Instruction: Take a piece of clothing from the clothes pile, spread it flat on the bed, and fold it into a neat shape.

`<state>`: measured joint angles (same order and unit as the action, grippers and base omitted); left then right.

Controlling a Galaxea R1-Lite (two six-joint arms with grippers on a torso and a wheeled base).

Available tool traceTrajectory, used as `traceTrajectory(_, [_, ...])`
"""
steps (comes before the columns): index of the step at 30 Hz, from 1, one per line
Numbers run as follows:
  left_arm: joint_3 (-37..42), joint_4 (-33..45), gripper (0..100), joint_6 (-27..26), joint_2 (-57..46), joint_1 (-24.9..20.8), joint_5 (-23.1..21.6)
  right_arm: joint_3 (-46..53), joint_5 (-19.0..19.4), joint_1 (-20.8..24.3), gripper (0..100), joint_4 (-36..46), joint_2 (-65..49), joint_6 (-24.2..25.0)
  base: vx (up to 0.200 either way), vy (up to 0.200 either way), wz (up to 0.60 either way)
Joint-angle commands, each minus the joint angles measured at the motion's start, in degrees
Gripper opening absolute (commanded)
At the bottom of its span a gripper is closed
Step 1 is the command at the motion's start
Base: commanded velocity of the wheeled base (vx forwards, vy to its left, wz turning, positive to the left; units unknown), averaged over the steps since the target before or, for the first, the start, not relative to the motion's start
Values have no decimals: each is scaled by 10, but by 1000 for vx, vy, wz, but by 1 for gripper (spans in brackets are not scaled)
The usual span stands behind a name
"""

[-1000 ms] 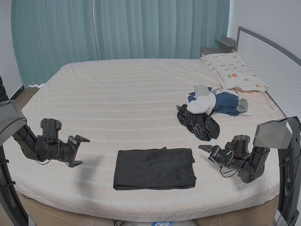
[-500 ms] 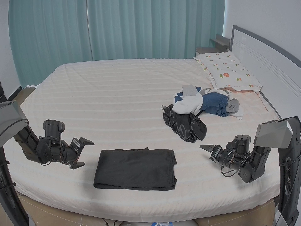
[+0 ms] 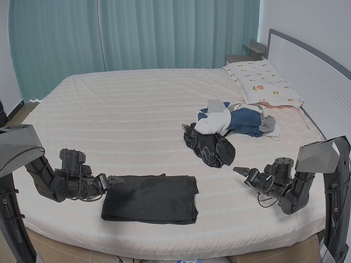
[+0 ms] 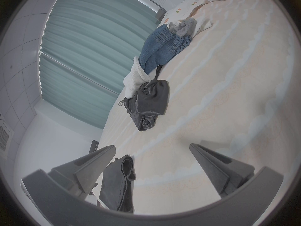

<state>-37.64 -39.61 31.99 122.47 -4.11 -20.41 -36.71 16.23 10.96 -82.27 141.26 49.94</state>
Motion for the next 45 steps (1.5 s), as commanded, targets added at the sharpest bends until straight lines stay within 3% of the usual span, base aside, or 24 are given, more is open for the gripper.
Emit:
traceTrajectory(1, [13,-24,100,-25,42,-9,21,8,0,0,100,-12,13,0,0,0,0])
traceTrajectory(6, [8,-41,100,-26,66,-6,59,8,-1,1,100,-12,13,-1,0,0,0])
traceTrajectory(15, [18,-80,100,-19,79,-8,62,7,-2,3,100,-13,15,-2,0,0,0])
traceTrajectory(30, [7,-83,100,-17,94,-10,59,8,-2,2,100,-24,16,-2,0,0,0])
traceTrajectory(31, [7,-83,0,-17,94,-10,59,8,-1,2,100,-25,17,-2,0,0,0])
traceTrajectory(45, [15,-83,0,36,80,-8,57,10,-1,2,100,-30,20,-2,0,0,0])
